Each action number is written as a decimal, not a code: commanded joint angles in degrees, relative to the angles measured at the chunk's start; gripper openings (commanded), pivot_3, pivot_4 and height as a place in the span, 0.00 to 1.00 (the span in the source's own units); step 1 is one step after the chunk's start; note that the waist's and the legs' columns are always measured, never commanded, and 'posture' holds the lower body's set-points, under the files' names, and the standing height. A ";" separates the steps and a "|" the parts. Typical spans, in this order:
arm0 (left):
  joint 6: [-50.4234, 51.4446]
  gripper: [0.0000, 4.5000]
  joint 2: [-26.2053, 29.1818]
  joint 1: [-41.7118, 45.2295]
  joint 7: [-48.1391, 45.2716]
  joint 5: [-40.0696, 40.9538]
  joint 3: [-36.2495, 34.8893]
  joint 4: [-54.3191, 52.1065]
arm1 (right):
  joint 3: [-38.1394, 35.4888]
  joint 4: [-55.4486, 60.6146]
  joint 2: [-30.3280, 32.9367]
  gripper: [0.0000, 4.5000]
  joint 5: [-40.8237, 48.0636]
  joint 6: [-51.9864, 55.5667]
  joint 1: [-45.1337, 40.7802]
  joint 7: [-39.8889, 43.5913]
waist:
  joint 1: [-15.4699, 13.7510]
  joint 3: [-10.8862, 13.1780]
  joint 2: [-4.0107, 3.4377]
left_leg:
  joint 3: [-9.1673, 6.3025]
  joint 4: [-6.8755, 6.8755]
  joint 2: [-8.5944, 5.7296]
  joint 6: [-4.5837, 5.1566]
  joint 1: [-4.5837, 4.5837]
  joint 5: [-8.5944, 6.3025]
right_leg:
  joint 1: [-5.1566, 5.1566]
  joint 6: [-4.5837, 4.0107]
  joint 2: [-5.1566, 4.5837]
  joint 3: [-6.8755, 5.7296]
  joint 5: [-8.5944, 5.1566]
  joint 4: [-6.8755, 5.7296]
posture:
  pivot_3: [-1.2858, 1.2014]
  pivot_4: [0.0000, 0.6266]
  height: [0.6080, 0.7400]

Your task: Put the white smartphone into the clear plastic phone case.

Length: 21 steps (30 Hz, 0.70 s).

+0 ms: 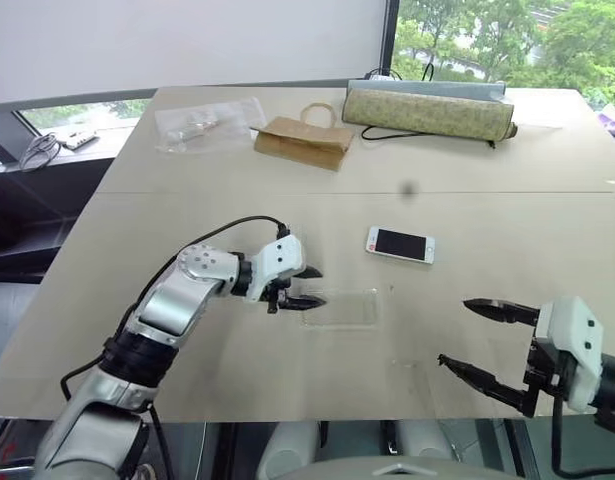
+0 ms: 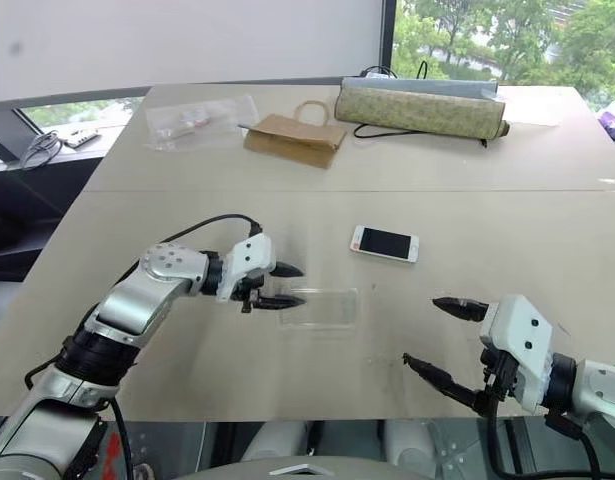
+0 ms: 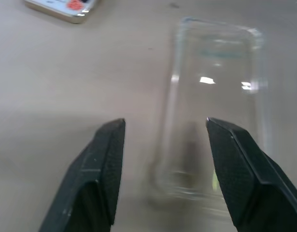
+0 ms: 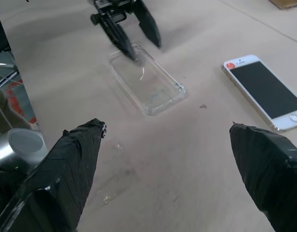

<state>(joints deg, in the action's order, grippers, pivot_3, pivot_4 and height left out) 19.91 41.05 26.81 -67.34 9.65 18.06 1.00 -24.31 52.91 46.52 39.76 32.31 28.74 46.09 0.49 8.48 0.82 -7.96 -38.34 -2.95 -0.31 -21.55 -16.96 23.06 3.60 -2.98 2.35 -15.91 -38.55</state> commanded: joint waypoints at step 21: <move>-23.99 0.01 -9.38 15.00 -6.04 -10.54 4.84 26.92 | 0.19 2.02 -0.36 1.00 -1.28 -0.20 -1.00 -2.85 | -1.19 -0.03 0.01 | -0.12 0.03 -0.03 0.26 1.28 -0.14 | -1.46 0.05 0.00 -0.10 -0.03 0.29 | 0.52 0.24 1.00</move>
<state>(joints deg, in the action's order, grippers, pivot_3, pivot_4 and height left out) -0.73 31.35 40.87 -73.63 1.29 22.88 25.96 -23.64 53.50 46.37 38.72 33.13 28.03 43.36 -0.71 8.45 0.82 -8.08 -38.31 -2.97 -0.06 -20.28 -17.10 21.61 3.64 -2.98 2.25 -15.94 -38.26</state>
